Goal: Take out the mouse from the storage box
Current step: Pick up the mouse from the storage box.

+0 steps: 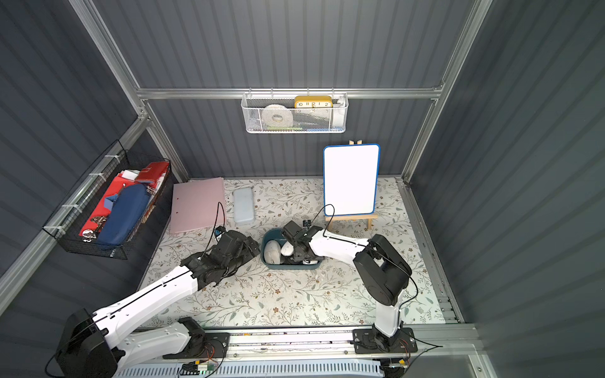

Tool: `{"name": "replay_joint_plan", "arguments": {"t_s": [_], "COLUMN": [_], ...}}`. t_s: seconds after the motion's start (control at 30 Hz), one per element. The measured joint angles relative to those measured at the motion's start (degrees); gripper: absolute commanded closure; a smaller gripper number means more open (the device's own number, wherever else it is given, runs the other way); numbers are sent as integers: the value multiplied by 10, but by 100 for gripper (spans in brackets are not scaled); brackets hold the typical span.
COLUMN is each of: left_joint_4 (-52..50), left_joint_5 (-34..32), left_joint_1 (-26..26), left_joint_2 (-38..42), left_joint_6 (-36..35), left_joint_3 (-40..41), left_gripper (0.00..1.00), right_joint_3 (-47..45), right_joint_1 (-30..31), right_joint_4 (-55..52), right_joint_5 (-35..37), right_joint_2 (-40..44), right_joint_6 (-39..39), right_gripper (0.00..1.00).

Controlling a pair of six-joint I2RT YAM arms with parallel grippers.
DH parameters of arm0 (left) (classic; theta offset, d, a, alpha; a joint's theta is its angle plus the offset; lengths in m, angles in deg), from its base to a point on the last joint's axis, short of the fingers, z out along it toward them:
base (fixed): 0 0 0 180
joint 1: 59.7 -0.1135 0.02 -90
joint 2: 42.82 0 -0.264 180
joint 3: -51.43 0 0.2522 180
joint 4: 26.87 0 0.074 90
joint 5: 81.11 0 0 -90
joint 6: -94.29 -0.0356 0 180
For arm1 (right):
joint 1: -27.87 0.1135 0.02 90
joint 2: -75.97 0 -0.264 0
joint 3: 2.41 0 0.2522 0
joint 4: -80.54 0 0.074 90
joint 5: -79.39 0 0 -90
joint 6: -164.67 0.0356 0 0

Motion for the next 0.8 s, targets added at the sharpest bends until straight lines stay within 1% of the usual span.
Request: {"name": "replay_joint_plan", "arguments": {"t_s": [0.13,0.33,0.6,0.8], "left_joint_4": [0,0,0,0], "left_joint_5": [0,0,3,3], "left_joint_1": [0,0,0,0], "left_joint_2": [0,-2,-7,-7], "left_joint_6": [0,0,0,-2], "left_joint_3": [0,0,0,0], "left_gripper": [1,1,1,1], "right_joint_3": [-12,-14,-14,-7], "right_joint_1": [-2,-3,-3,-3], "right_joint_4": [12,11,-4,-39], "right_joint_5": [-7,-12,-8,2], "right_joint_2": [12,27,62,111], "right_joint_6": [-5,-9,-15,-27], "right_gripper": [38,42,44,44]}}
